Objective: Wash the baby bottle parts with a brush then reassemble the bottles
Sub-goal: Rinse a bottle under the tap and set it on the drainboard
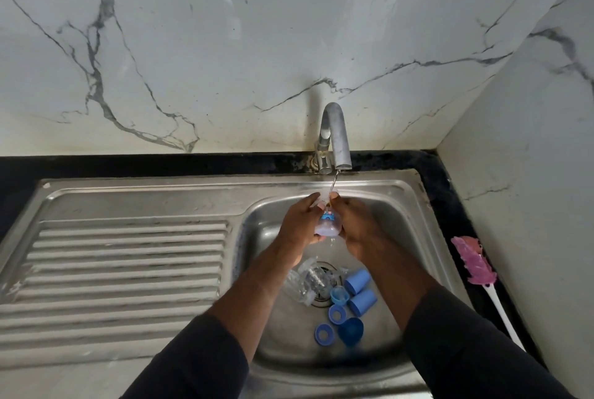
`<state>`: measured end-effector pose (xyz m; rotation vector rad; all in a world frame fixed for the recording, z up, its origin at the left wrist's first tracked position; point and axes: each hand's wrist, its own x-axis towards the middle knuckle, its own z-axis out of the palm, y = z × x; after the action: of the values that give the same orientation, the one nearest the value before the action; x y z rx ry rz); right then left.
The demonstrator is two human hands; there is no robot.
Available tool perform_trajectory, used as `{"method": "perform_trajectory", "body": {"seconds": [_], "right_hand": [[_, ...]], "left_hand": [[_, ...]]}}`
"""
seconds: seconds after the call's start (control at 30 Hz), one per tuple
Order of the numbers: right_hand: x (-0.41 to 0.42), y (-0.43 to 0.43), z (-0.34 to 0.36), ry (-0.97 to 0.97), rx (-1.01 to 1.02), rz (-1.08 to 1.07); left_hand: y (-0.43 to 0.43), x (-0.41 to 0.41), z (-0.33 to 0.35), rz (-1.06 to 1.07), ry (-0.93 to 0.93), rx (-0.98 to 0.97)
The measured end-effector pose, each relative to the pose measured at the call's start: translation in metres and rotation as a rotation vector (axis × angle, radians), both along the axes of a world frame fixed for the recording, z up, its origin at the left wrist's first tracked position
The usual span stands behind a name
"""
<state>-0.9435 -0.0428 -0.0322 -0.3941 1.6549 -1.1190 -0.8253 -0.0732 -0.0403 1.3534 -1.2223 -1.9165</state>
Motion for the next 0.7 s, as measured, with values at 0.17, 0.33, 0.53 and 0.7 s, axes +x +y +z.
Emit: {"method": "perform_trajectory", "body": {"seconds": [0.17,0.33,0.53,0.7], "right_hand": [[-0.004,0.005,0.002,-0.056,0.088,0.023],[-0.003,0.012,0.005,0.052,0.11,0.167],[-0.004,0.009,0.003,-0.125,-0.005,0.09],[0.002,0.003,0.008,0.08,0.091,0.129]], "left_hand": [[0.003,0.005,-0.003,0.055,-0.043,-0.13],[0.0,0.008,-0.008,0.008,-0.246,-0.314],[0.005,0.014,0.002,-0.172,-0.057,-0.147],[0.008,0.016,-0.004,-0.165,-0.254,-0.382]]}}
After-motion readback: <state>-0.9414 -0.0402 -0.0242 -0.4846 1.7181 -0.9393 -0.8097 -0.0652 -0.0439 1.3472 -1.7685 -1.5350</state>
